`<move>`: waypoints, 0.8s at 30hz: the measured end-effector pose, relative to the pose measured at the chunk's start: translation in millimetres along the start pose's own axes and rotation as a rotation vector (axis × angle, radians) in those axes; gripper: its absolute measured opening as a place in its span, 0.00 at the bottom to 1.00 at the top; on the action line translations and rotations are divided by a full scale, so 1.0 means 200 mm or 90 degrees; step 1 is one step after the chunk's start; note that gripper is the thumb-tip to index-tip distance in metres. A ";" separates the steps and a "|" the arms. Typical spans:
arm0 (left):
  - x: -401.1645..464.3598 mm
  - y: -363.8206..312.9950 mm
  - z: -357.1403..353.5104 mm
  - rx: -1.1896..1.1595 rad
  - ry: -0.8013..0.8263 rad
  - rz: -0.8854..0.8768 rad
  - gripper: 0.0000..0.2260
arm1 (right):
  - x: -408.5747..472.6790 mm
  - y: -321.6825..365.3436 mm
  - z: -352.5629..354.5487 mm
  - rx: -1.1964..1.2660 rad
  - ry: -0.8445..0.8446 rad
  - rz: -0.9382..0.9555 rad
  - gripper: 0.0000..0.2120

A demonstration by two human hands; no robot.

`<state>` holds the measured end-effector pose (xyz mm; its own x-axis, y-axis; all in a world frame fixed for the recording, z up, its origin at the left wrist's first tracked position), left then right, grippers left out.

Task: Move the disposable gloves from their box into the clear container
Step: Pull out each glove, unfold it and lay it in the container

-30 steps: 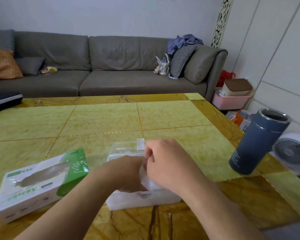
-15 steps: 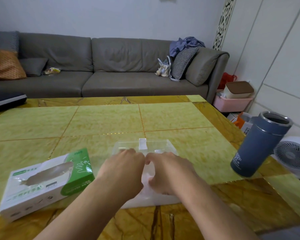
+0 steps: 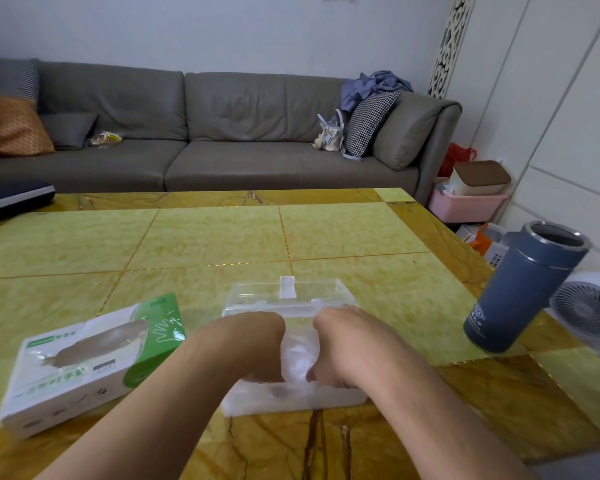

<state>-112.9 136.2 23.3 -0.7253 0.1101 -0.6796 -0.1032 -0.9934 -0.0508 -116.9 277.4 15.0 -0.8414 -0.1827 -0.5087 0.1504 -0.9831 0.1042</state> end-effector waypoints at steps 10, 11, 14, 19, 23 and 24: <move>0.00 0.00 0.03 0.161 0.062 0.037 0.37 | 0.08 0.08 0.08 -0.097 0.267 -0.027 0.17; 0.00 0.00 0.03 0.169 0.060 0.040 0.37 | 0.08 0.08 0.08 -0.098 0.276 -0.027 0.18; 0.00 0.00 0.02 0.175 0.049 0.033 0.37 | 0.08 0.08 0.08 -0.091 0.267 -0.020 0.18; 0.01 0.06 0.01 0.164 0.024 -0.019 0.28 | 0.06 0.07 0.07 -0.062 0.227 -0.033 0.28; -0.05 0.13 -0.01 0.039 -0.021 -0.097 0.25 | 0.07 0.05 0.04 -0.018 0.210 -0.038 0.12; -0.08 0.14 -0.03 -0.002 -0.059 -0.117 0.25 | 0.07 0.05 0.04 -0.013 0.208 -0.035 0.10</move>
<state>-100.5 105.7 28.4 -0.7541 0.2926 -0.5880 -0.2379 -0.9562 -0.1707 -130.5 264.8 15.7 -0.6380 -0.1198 -0.7606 0.1230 -0.9910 0.0529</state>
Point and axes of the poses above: each hand's wrist, its own x-axis towards the middle knuckle, its own z-axis out of the back of the hand, y = z × x, the point moved 1 cm from there along x, towards the middle knuckle, and after that the axes turned 14 degrees about y, right-handed, at the moved point
